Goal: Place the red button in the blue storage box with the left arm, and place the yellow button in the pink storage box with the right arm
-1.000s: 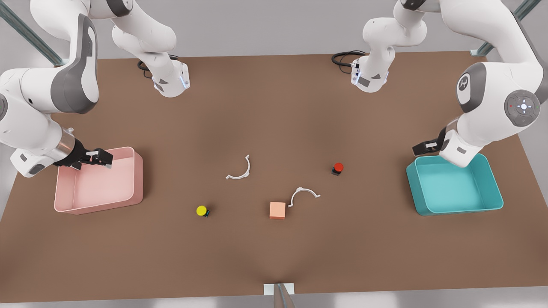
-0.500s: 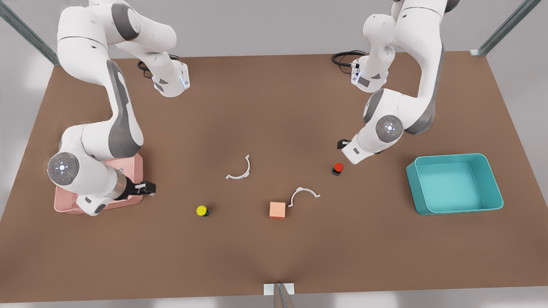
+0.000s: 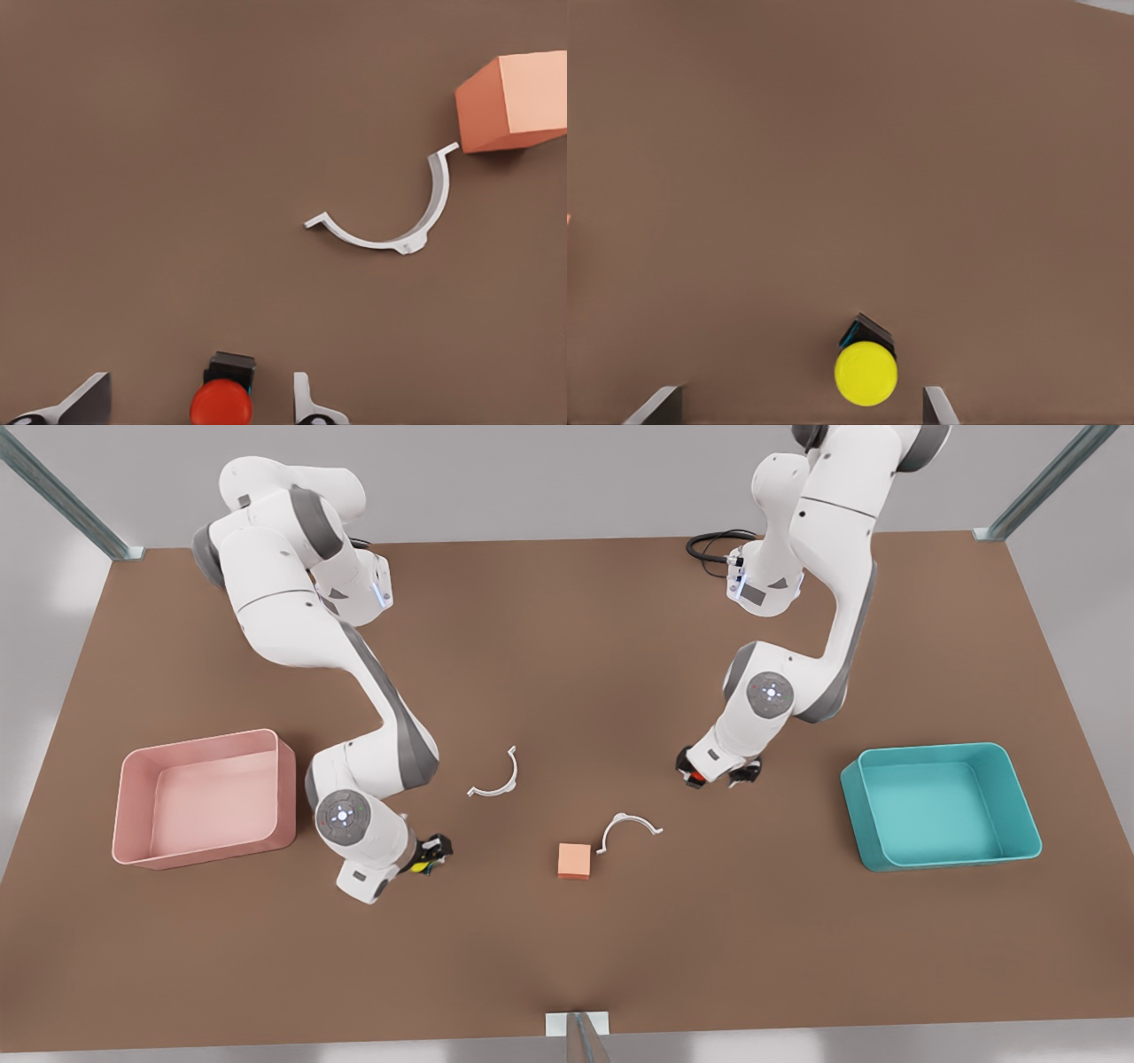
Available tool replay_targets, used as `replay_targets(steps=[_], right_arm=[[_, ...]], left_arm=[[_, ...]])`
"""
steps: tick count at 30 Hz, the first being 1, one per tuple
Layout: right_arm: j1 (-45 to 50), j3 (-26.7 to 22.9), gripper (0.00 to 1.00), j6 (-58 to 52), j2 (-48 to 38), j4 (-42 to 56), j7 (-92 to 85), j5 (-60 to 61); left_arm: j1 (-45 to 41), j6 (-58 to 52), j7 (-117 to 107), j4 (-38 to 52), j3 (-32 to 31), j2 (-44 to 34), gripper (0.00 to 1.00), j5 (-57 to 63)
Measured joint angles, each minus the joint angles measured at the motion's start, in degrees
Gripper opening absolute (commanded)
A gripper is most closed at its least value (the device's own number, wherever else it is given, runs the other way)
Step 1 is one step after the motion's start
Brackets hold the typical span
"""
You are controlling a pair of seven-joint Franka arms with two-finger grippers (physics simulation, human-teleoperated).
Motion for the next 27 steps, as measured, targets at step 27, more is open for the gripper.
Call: replay_targets(steps=[27], right_arm=[[-2.06,0.08,1.00,7.42,3.86,-9.65,8.50,-1.08]], left_arm=[[-1.19,7.38,-1.93,-3.68,0.08,9.11,0.67,0.17]])
